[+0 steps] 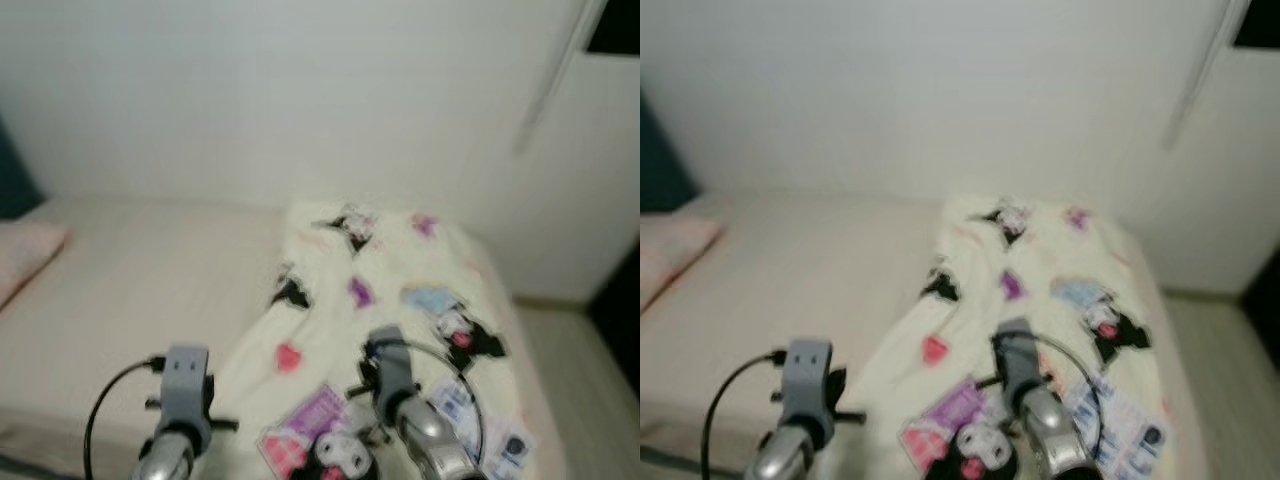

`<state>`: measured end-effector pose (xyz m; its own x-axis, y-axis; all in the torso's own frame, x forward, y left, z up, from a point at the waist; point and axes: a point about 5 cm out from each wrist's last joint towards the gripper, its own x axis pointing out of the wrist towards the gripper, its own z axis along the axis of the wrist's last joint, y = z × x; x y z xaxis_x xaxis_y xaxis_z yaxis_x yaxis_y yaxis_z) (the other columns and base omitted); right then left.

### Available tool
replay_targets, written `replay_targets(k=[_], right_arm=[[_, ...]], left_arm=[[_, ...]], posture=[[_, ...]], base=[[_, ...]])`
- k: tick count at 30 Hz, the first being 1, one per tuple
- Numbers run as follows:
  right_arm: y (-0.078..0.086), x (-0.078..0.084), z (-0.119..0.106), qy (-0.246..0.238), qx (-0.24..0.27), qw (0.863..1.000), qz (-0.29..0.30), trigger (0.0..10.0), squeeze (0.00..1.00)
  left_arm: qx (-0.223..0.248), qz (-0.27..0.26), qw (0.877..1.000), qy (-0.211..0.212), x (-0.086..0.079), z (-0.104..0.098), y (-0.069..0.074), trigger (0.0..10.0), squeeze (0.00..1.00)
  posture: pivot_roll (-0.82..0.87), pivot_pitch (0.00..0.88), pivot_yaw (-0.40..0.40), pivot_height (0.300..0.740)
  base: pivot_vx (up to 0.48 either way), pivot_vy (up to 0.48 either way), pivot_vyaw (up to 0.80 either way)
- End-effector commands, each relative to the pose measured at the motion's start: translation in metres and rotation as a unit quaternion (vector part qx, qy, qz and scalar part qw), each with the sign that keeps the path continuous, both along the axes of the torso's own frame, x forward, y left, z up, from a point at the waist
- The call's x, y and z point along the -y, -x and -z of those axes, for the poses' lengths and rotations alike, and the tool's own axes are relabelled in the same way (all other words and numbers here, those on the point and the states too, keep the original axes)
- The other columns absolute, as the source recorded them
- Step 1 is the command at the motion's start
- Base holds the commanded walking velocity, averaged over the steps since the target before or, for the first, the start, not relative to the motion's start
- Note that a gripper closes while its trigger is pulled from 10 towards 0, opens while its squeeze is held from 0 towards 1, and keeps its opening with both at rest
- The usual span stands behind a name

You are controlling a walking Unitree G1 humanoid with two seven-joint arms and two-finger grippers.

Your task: Clean up the room

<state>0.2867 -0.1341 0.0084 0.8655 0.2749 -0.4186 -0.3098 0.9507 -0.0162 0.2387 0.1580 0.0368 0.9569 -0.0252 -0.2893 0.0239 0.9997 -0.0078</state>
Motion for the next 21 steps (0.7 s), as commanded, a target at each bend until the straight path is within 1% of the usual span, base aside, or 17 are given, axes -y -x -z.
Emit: replay_targets(k=[1, 9, 10, 11, 16, 21], right_arm=[[-0.0003, -0.0026, -0.0007, -0.006, -0.001, 1.0, -0.001, 10.0, 0.0], [0.0005, -0.0025, -0.0003, -0.006, -0.002, 1.0, -0.001, 10.0, 0.0], [0.0004, -0.0025, -0.0004, -0.006, -0.003, 1.0, -0.001, 10.0, 0.0], [0.0004, -0.0025, -0.0005, -0.006, -0.003, 1.0, -0.001, 10.0, 0.0], [-0.0002, -0.0025, -0.001, -0.006, -0.002, 1.0, 0.0, 10.0, 0.0], [-0.0009, -0.0005, -0.001, -0.006, -0.002, 1.0, 0.007, 10.0, 0.0]], left_arm=[[-0.013, -0.013, 1.0, -0.004, -0.008, 0.0028, 0.0022, 10.0, 0.0], [-0.016, -0.022, 1.0, -0.007, -0.0107, 0.0037, 0.0025, 10.0, 0.0], [-0.015, -0.027, 0.999, -0.008, -0.0115, 0.0034, 0.0022, 10.0, 0.0], [-0.01, -0.029, 0.999, -0.011, -0.0119, 0.0024, 0.0018, 10.0, 0.0], [-0.011, -0.026, 0.999, -0.016, -0.0114, 0.0025, 0.0015, 10.0, 0.0], [-0.009, -0.009, 1.0, -0.015, -0.0047, 0.0035, 0.0044, 10.0, 0.0]], posture=[[-0.07, 0.0, 0.017, 0.74], [-0.07, 0.0, 0.016, 0.74], [-0.07, 0.0, 0.014, 0.74], [-0.07, 0.0, 0.013, 0.74], [-0.07, 0.0, 0.012, 0.74], [-0.07, 0.0, 0.015, 0.74]], base=[[0.0, 0.48, 0.0], [0.0, 0.48, 0.0], [0.0, 0.24, 0.0], [0.0, 0.0, 0.0], [0.0, 0.0, 0.0], [0.0, 0.0, 0.0]])
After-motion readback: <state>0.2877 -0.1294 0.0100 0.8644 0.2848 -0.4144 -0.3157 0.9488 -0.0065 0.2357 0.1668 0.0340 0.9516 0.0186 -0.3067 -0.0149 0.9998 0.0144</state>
